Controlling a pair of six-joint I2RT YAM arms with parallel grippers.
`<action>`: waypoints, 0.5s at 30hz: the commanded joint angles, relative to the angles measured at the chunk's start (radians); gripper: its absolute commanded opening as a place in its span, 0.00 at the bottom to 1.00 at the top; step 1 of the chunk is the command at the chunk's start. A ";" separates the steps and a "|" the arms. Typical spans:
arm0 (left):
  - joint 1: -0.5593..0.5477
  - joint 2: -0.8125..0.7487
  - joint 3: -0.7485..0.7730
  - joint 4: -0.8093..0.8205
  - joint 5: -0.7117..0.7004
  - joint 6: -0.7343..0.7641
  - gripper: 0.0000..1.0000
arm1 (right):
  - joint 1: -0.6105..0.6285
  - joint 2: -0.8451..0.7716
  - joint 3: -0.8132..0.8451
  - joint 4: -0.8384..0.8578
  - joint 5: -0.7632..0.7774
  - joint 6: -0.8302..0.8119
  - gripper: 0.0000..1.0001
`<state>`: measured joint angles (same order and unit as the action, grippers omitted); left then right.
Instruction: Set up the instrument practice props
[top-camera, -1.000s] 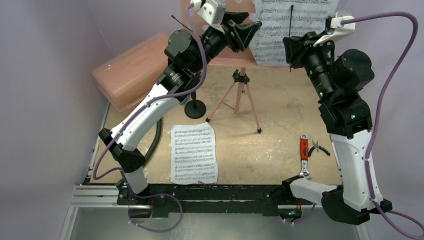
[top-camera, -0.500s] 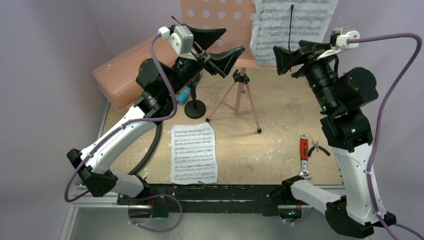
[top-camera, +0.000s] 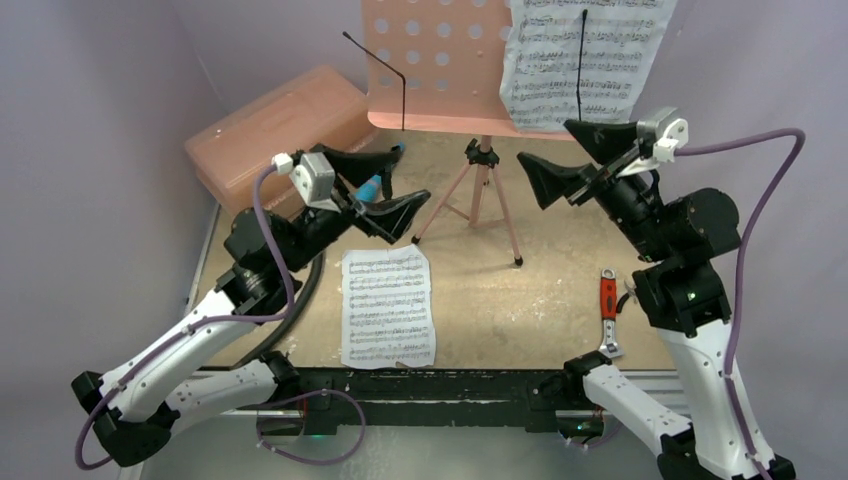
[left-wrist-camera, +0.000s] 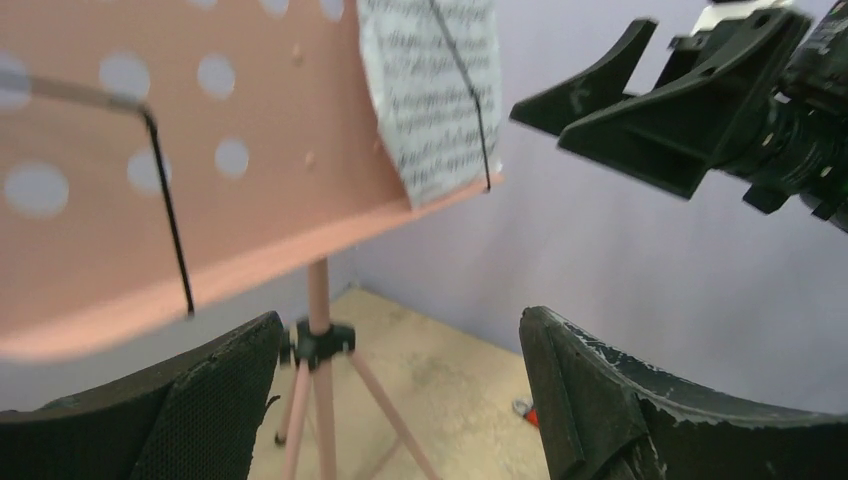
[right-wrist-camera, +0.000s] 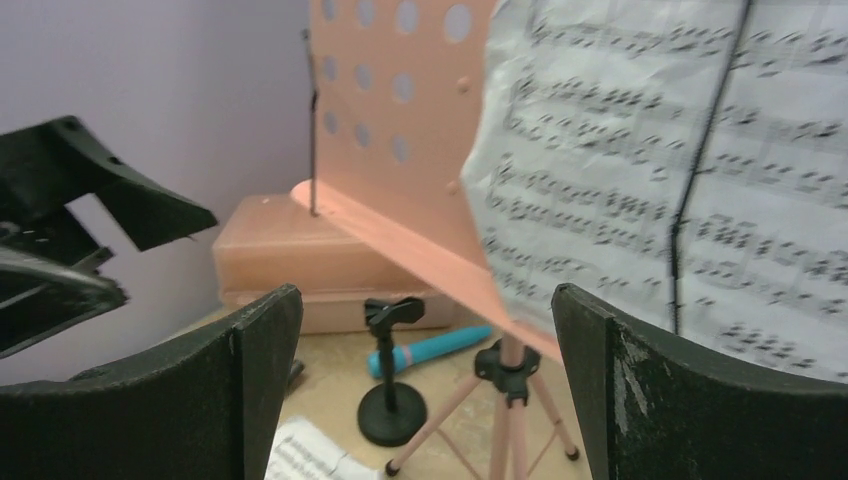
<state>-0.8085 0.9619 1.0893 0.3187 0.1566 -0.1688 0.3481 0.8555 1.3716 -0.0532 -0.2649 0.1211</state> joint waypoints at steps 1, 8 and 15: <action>-0.006 -0.109 -0.158 -0.096 -0.132 -0.115 0.88 | 0.003 -0.053 -0.094 0.090 -0.171 0.056 0.96; -0.006 -0.186 -0.305 -0.272 -0.321 -0.207 0.90 | 0.004 -0.144 -0.283 0.019 -0.247 0.079 0.96; -0.007 -0.130 -0.357 -0.465 -0.445 -0.346 0.95 | 0.003 -0.220 -0.445 -0.058 -0.209 0.100 0.97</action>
<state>-0.8085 0.7979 0.7460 -0.0246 -0.1951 -0.4076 0.3485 0.6666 0.9771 -0.0780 -0.4683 0.1883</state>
